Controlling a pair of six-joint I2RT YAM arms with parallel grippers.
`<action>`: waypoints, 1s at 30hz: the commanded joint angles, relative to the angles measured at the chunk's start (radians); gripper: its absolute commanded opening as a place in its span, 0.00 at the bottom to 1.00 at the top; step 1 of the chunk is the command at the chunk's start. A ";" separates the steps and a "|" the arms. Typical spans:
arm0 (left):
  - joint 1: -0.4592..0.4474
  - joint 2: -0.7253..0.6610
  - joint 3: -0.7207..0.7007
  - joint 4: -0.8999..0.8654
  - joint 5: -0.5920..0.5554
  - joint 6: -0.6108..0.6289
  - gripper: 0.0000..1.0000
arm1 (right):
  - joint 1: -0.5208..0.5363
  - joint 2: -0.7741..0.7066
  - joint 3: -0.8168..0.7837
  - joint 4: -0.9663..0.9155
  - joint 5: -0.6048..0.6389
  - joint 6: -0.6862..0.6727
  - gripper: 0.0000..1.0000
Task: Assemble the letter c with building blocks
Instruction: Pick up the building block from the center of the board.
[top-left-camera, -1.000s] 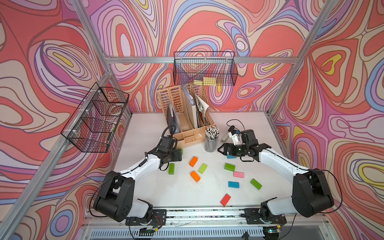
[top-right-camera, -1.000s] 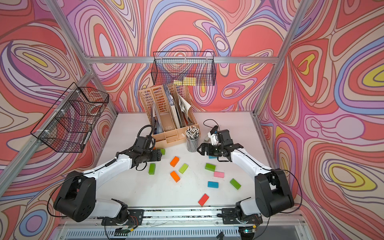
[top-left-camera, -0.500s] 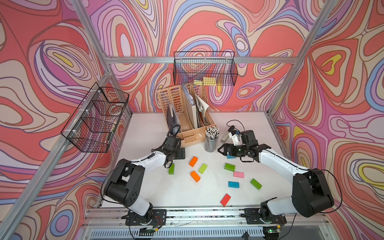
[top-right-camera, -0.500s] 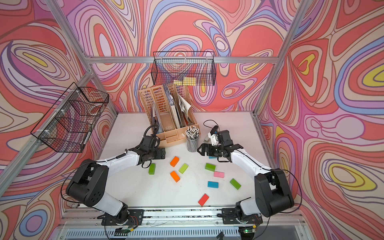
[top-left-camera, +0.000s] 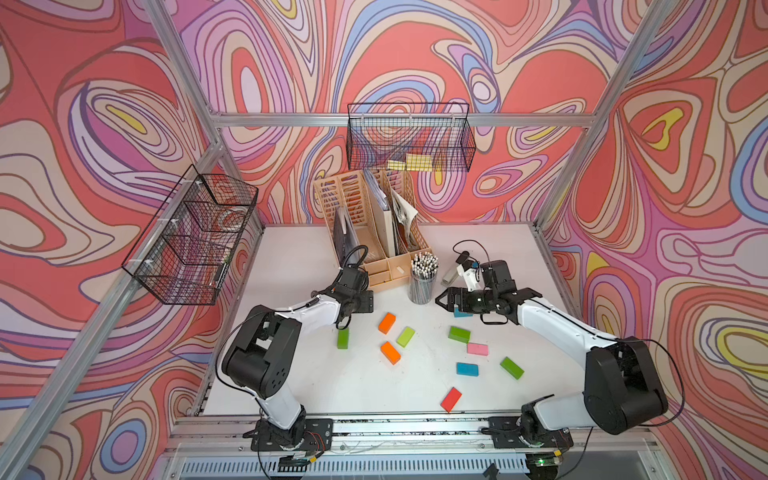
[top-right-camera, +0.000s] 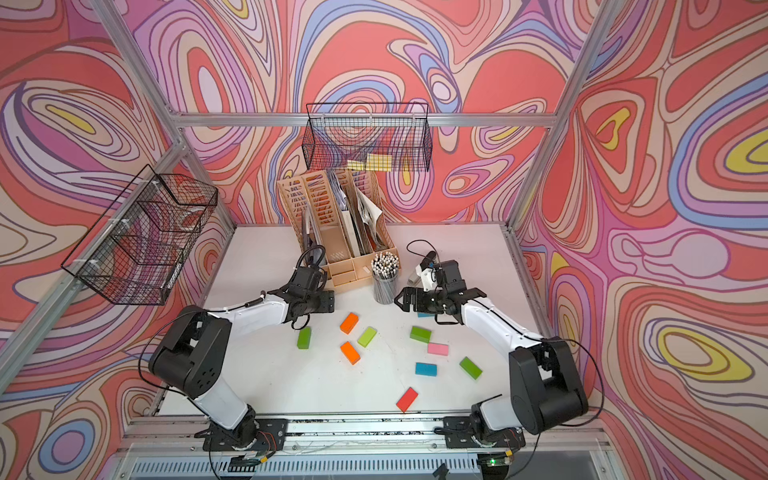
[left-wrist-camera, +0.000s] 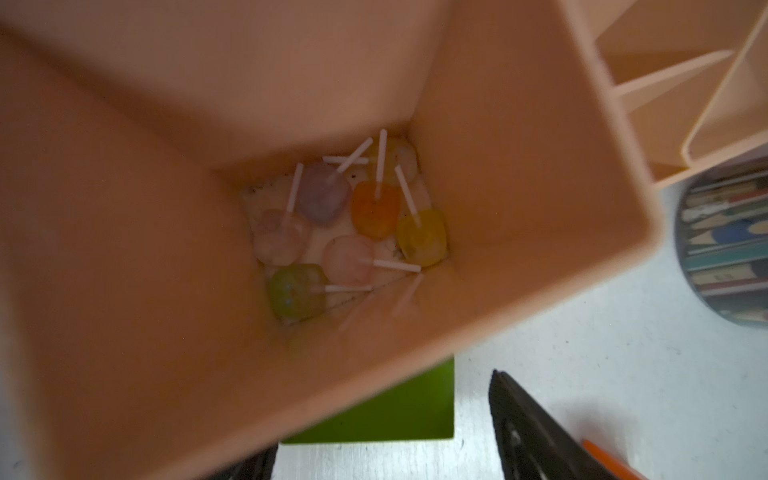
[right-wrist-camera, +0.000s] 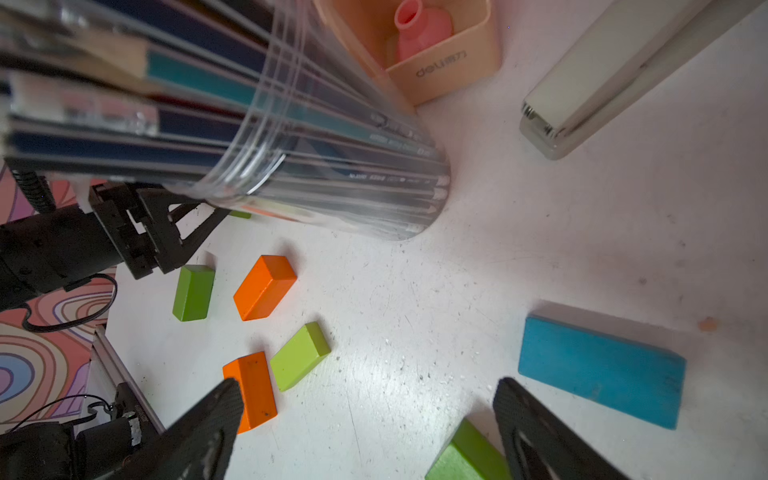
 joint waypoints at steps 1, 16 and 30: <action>-0.006 0.025 0.035 -0.036 -0.027 -0.018 0.77 | 0.005 -0.013 0.000 -0.002 0.001 -0.014 0.98; -0.008 0.029 0.049 -0.081 -0.043 0.001 0.61 | 0.005 -0.023 -0.005 -0.008 -0.013 -0.015 0.92; -0.025 -0.159 0.037 -0.293 0.021 0.016 0.59 | 0.005 -0.072 -0.035 -0.010 -0.048 -0.003 0.89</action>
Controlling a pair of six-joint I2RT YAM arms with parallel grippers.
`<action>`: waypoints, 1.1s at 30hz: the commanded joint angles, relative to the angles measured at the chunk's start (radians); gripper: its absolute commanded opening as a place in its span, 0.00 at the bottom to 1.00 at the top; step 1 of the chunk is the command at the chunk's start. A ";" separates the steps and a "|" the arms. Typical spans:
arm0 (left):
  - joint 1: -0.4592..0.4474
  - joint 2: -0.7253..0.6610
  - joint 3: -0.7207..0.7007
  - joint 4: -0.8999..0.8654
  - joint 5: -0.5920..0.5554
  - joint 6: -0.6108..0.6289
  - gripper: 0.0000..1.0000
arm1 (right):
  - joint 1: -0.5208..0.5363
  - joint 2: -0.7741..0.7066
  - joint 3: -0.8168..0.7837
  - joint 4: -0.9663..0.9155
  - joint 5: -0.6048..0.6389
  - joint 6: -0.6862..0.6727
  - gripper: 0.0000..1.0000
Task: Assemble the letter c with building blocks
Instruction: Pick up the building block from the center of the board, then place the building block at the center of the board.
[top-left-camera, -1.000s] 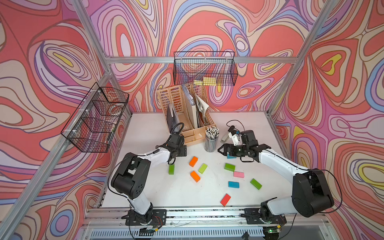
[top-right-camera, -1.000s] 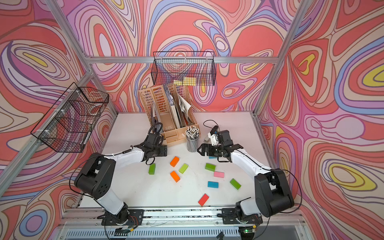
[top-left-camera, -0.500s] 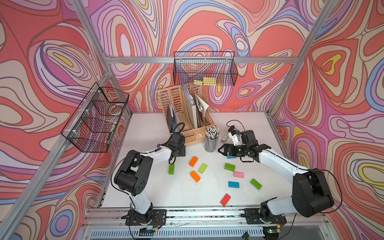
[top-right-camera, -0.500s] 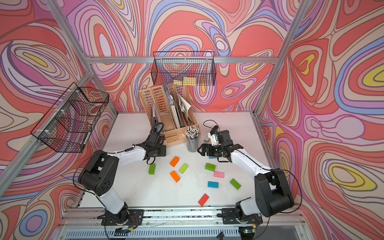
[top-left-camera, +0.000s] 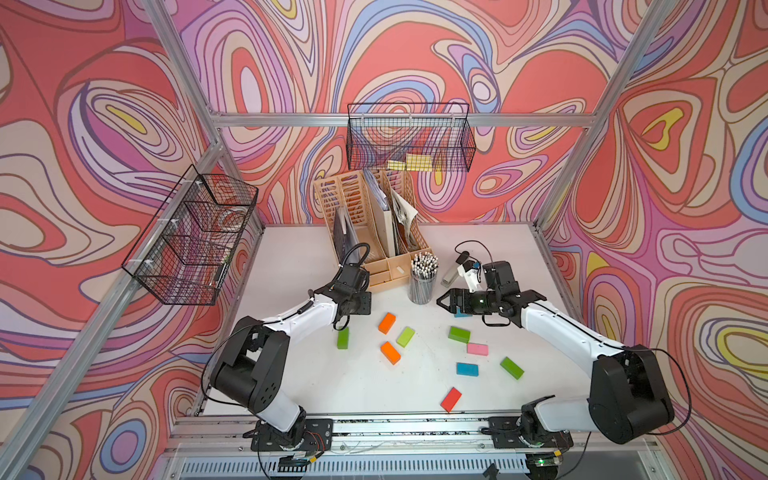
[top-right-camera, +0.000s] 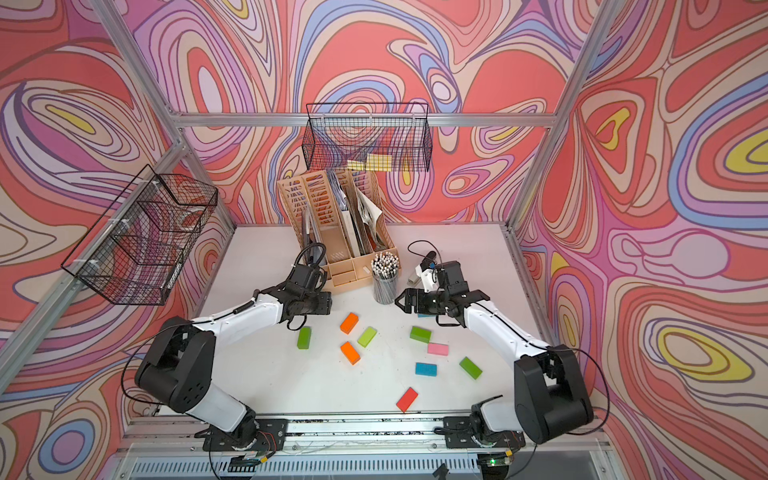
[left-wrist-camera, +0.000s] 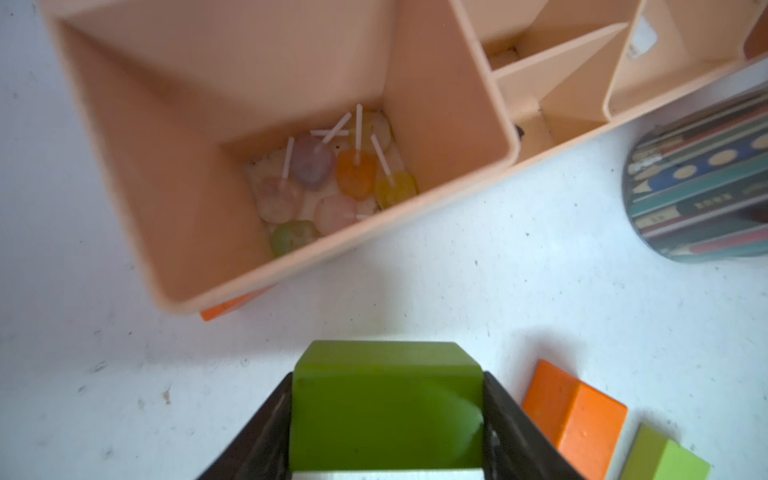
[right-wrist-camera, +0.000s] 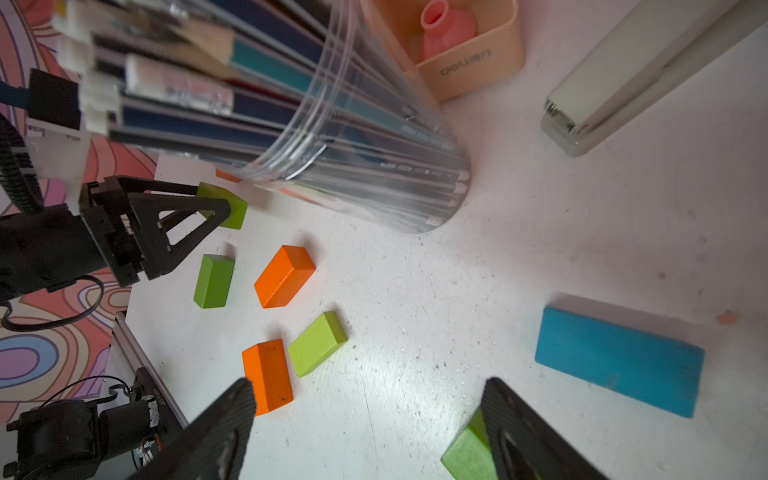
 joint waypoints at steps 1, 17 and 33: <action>-0.006 -0.052 -0.003 -0.089 0.002 -0.003 0.59 | 0.006 -0.020 -0.018 0.001 -0.012 0.000 0.89; -0.005 -0.175 -0.065 -0.075 0.091 0.339 0.63 | 0.005 -0.039 -0.044 0.021 -0.029 0.000 0.89; 0.089 -0.286 -0.078 -0.105 0.206 0.898 0.64 | 0.006 -0.030 -0.046 0.040 -0.052 0.001 0.90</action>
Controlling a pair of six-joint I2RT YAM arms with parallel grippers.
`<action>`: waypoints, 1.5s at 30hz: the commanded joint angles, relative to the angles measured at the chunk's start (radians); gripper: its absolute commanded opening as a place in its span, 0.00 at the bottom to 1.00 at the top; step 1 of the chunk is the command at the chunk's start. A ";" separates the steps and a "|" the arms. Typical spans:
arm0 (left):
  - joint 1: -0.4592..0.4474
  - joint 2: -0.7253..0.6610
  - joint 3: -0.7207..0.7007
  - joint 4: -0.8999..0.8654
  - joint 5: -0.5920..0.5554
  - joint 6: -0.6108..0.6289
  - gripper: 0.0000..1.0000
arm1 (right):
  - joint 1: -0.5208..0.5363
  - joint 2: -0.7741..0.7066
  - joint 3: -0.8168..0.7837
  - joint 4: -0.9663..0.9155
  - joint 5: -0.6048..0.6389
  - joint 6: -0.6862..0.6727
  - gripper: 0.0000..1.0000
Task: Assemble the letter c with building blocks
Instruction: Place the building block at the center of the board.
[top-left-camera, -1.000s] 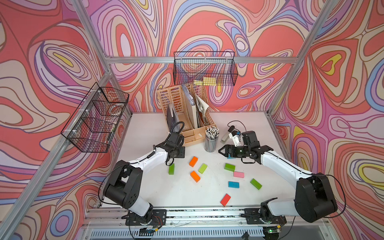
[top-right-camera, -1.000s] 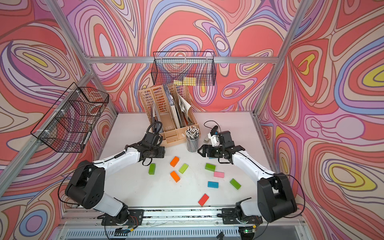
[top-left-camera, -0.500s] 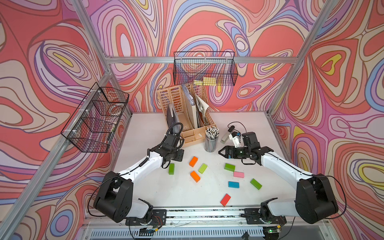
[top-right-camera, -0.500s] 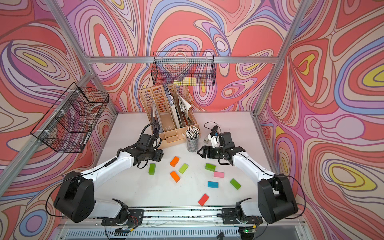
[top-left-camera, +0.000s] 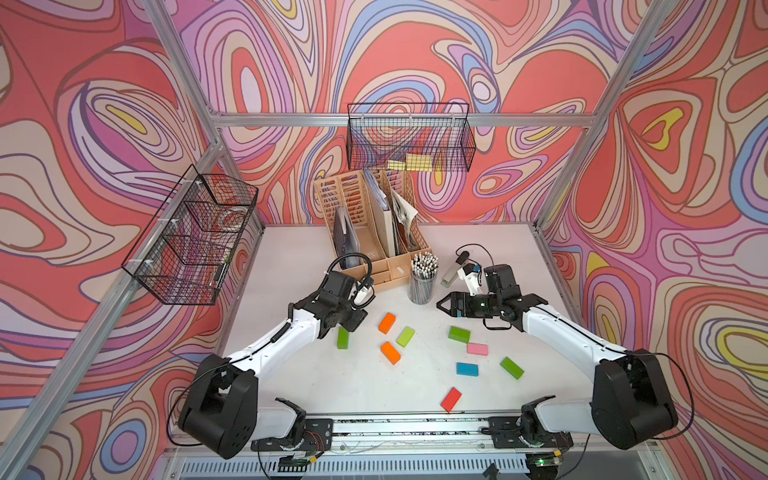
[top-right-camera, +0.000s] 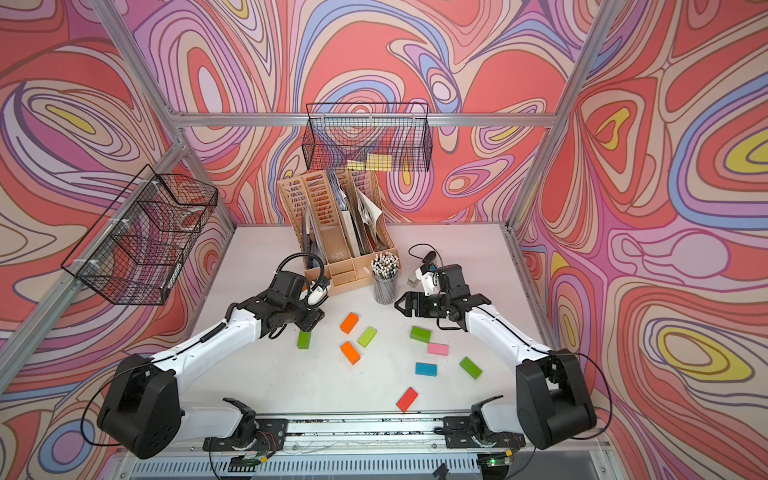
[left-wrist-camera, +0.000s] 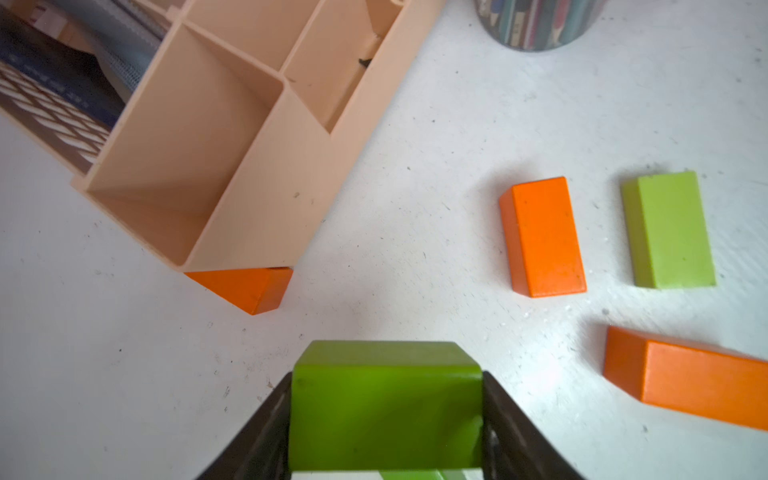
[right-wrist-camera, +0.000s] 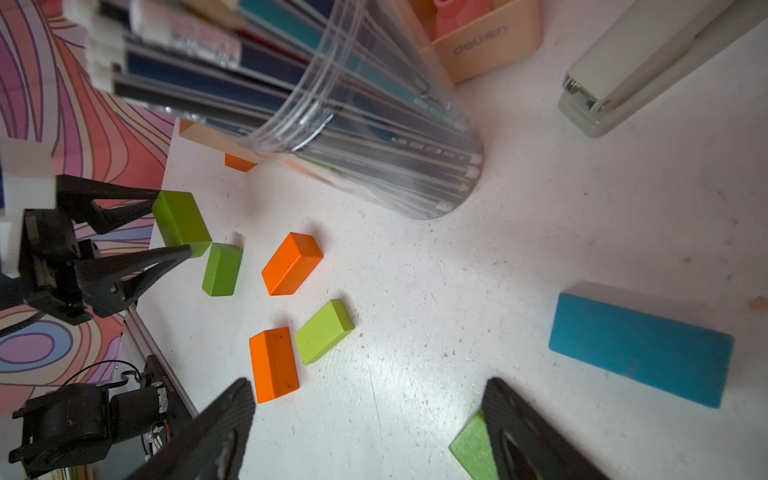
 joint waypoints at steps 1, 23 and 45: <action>0.079 -0.035 0.024 -0.026 0.103 0.207 0.64 | 0.006 -0.004 -0.012 0.025 -0.023 0.000 0.90; 0.271 0.210 0.139 -0.111 0.336 0.761 0.60 | 0.006 0.051 -0.002 0.040 -0.118 0.012 0.89; 0.284 0.286 0.159 -0.189 0.364 0.903 0.55 | 0.006 0.072 0.010 0.023 -0.118 0.003 0.89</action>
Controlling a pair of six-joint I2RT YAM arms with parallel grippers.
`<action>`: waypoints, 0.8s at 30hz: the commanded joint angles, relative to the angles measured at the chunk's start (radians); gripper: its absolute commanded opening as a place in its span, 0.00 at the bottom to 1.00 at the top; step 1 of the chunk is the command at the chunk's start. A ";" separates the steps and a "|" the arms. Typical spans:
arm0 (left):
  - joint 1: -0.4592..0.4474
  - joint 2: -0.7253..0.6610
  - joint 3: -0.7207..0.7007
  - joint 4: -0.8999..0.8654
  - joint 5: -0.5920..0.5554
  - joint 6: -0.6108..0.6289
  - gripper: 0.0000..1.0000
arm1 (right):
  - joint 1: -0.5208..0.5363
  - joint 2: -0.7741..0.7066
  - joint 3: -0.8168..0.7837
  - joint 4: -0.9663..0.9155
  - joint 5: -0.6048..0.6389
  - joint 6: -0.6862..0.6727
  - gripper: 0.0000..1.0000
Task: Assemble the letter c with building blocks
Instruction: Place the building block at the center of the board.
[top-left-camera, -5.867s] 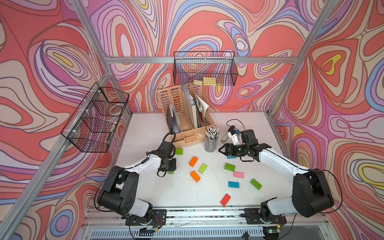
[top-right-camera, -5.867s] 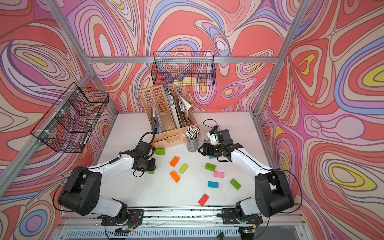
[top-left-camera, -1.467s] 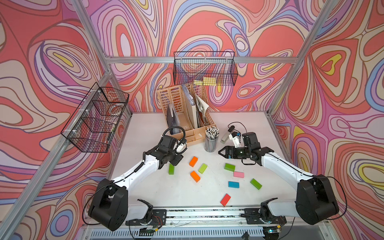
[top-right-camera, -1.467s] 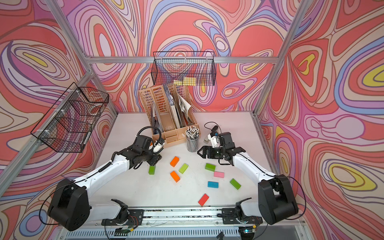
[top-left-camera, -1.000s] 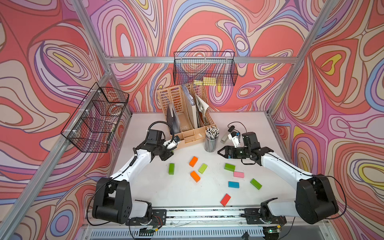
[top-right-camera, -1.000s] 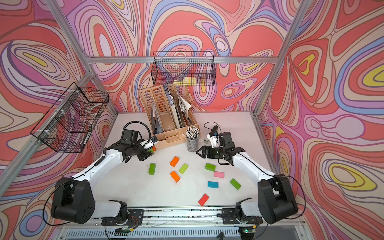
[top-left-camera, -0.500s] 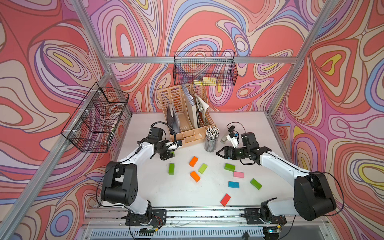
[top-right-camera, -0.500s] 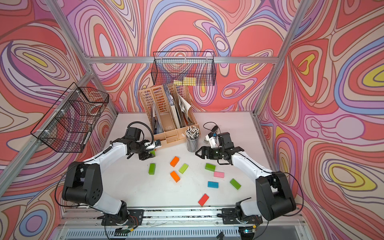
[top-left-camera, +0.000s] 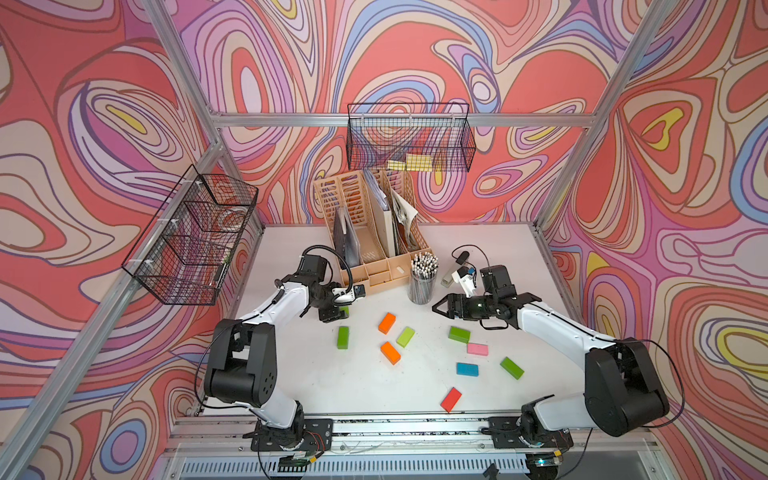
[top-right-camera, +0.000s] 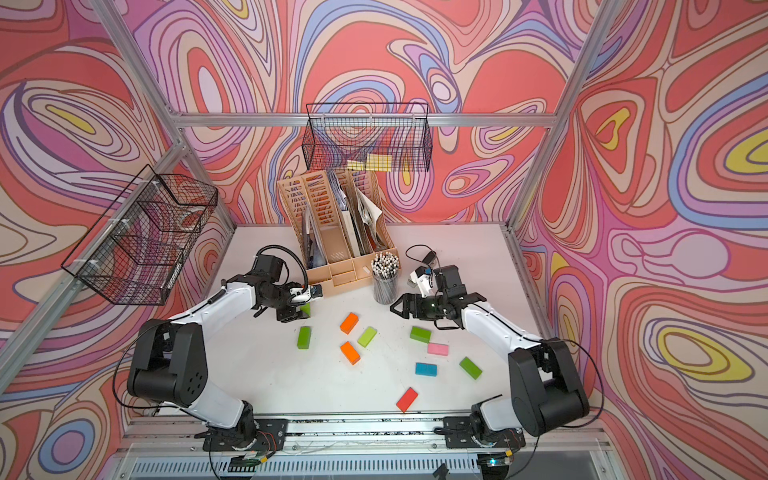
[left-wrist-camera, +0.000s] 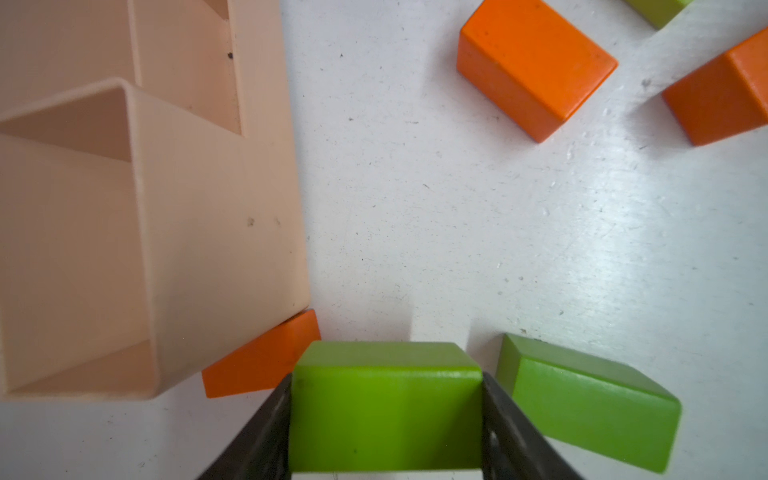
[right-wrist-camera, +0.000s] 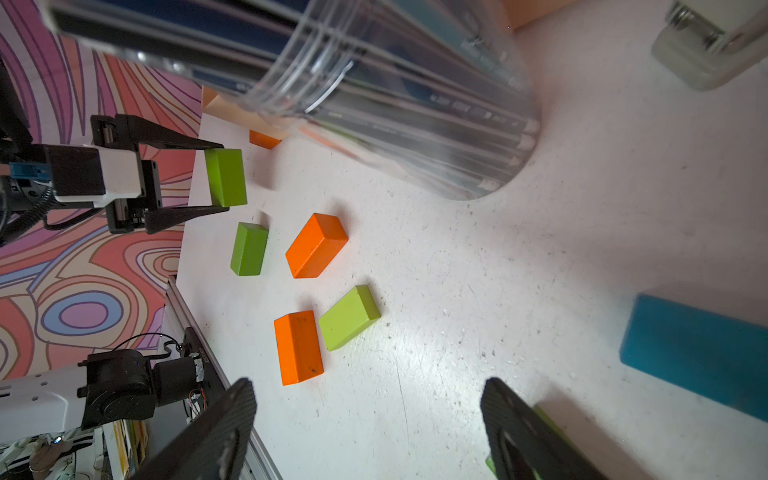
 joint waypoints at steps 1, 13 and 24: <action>0.009 0.017 -0.014 -0.026 0.031 0.047 0.55 | 0.005 0.006 0.007 0.000 -0.006 -0.008 0.89; 0.008 0.047 -0.001 -0.101 0.071 0.059 0.54 | 0.005 0.003 0.008 0.003 -0.005 -0.009 0.89; 0.009 0.071 0.009 -0.151 0.079 0.074 0.50 | 0.006 0.004 0.007 -0.002 0.006 -0.017 0.89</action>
